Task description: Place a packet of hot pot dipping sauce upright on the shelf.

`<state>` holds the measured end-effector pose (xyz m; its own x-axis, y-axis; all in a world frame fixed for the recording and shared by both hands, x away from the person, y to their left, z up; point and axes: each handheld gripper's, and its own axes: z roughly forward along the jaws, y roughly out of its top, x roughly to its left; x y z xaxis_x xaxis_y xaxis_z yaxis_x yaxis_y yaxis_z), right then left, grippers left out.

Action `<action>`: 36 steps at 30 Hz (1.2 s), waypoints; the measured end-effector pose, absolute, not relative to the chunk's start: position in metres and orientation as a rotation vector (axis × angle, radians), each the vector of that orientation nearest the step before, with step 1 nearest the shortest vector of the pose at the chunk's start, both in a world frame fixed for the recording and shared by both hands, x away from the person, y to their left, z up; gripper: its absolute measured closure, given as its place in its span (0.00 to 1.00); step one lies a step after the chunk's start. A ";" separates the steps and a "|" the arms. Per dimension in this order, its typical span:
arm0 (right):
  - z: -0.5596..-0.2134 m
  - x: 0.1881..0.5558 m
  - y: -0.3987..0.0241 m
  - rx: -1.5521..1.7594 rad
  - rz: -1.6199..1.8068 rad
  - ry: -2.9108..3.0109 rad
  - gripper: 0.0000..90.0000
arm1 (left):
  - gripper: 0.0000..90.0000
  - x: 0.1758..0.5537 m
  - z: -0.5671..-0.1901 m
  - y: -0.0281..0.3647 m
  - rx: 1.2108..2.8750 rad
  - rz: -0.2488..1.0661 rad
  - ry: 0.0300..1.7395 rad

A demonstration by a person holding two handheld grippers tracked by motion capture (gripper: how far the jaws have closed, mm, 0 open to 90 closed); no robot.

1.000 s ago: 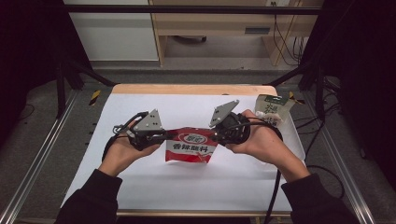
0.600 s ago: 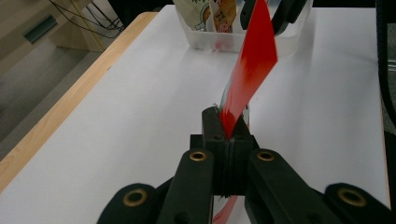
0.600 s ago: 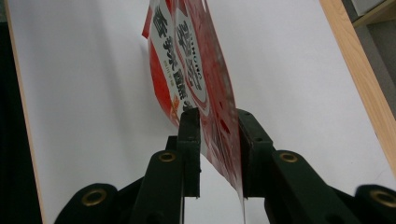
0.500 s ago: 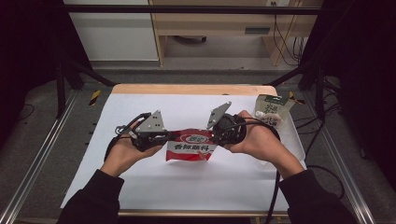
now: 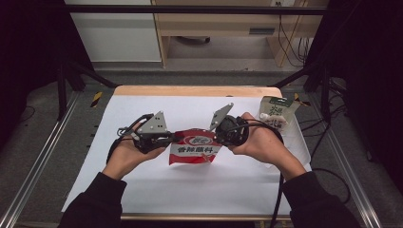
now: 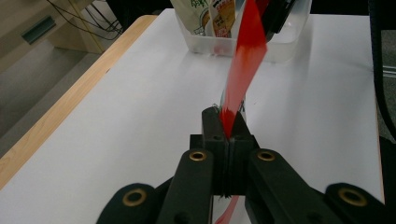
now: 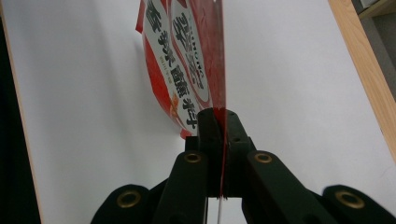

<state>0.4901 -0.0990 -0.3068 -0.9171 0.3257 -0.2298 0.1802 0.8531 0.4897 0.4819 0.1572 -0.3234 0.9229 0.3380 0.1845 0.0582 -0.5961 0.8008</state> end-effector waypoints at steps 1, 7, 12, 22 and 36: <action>-0.306 0.491 -0.099 0.379 0.674 2.725 1.00 | 1.00 0.482 -0.324 0.158 2.184 0.397 0.288; -0.295 0.493 -0.096 0.399 0.654 2.715 1.00 | 0.92 0.484 -0.323 0.160 2.162 0.411 0.313; -0.289 0.495 -0.095 0.404 0.615 2.716 1.00 | 0.65 0.485 -0.325 0.163 2.115 0.440 0.359; -0.279 0.507 -0.106 0.458 0.587 2.709 1.00 | 0.31 0.477 -0.345 0.172 2.111 0.510 0.426; -0.272 0.526 -0.123 0.542 0.562 2.710 1.00 | 0.11 0.458 -0.403 0.219 2.126 0.583 0.641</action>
<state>0.5262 -0.1231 -0.2718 -0.8767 0.4229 -0.2293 0.2969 0.8507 0.4339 0.4580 0.2188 -0.4031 0.7634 0.6198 0.1821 0.2398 -0.5336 0.8110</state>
